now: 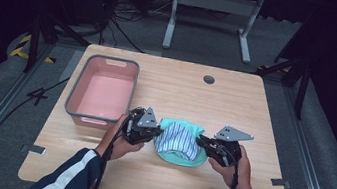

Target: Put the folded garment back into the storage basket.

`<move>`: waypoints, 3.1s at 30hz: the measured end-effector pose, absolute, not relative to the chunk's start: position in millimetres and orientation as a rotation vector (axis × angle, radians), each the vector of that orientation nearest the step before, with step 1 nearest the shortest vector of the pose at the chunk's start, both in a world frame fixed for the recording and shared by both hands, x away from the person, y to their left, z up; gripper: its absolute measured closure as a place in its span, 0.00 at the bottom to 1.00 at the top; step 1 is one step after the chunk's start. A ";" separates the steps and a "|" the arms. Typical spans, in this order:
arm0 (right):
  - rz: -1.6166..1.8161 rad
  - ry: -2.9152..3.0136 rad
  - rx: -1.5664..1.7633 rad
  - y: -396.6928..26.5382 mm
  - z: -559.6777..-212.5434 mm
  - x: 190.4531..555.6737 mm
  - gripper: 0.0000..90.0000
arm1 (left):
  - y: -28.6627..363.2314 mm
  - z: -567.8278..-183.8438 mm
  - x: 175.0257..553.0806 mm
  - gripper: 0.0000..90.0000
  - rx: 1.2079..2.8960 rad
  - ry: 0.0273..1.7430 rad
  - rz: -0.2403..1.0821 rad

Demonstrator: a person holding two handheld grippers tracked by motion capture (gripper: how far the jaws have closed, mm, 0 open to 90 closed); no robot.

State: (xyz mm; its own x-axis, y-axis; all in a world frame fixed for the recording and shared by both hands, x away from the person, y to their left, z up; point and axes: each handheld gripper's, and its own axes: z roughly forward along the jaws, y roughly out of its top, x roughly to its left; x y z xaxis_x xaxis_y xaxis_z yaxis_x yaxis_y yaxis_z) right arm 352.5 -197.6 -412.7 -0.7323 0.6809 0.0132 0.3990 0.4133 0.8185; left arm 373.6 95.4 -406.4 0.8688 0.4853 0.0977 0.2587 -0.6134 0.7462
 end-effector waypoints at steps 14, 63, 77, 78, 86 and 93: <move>1.282 2.335 0.882 -172.5 -392.5 362.5 0.92 | 117.7 -385.9 375.9 0.93 2.191 0.570 0.433; 1.421 2.303 0.704 -51.1 -312.6 407.2 0.92 | 230.1 -299.8 380.9 0.93 2.113 0.754 0.701; 1.405 2.355 0.651 -6.1 -312.5 418.5 0.92 | 266.8 -302.6 384.3 0.93 2.095 0.846 0.739; 1.405 2.359 0.649 -2.9 -313.5 419.8 0.92 | 268.6 -303.6 384.4 0.93 2.088 0.857 0.734; 1.398 2.390 0.641 21.7 -321.7 428.8 0.92 | 286.5 -308.7 386.7 0.93 2.089 0.899 0.748; 1.387 2.421 0.633 40.8 -330.5 434.7 0.92 | 298.5 -317.1 389.3 0.93 2.086 0.951 0.752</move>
